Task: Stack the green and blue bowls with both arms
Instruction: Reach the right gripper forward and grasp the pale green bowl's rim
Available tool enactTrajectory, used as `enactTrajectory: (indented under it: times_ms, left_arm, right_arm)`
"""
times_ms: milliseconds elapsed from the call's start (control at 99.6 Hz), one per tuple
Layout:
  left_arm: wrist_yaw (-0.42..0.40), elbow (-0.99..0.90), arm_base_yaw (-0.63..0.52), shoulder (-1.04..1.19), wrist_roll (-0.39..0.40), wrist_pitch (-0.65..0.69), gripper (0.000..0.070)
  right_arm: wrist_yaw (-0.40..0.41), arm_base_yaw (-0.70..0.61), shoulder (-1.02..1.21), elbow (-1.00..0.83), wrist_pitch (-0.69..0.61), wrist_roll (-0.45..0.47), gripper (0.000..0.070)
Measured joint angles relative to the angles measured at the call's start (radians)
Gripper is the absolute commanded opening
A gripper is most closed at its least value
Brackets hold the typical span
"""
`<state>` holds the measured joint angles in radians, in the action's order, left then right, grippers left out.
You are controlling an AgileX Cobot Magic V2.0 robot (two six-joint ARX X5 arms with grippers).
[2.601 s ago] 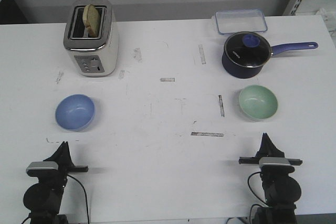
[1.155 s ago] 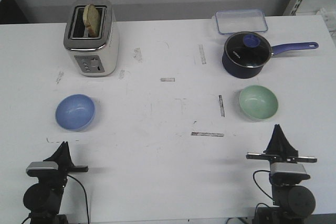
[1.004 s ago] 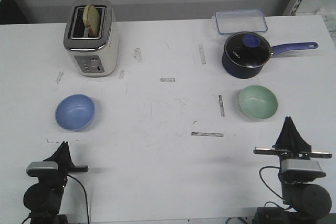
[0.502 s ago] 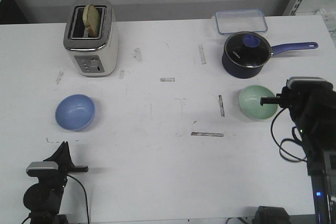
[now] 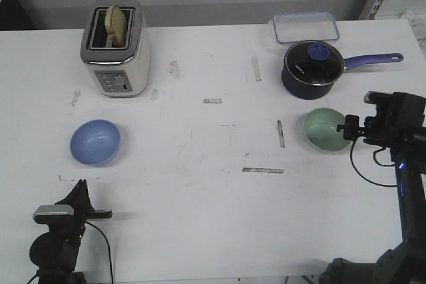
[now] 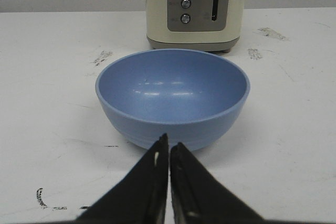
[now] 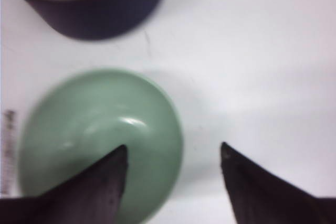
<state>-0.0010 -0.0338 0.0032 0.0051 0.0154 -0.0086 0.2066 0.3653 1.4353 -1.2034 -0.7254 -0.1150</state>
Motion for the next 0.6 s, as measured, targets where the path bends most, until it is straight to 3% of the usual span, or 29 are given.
enactTrajectory:
  times_ms: [392, 462, 602]
  left_arm:
    - [0.000, 0.000, 0.000, 0.000, 0.000, 0.000, 0.0001]
    - [0.000, 0.000, 0.000, 0.000, 0.000, 0.000, 0.0001]
    - [0.000, 0.000, 0.000, 0.000, 0.000, 0.000, 0.0001]
  right_arm:
    - [0.003, -0.013, 0.180, 0.000, 0.051, -0.035, 0.0435]
    - [0.003, -0.019, 0.199, 0.000, 0.065, -0.035, 0.0357]
    - [0.002, -0.024, 0.220, 0.000, 0.080, -0.035, 0.0100]
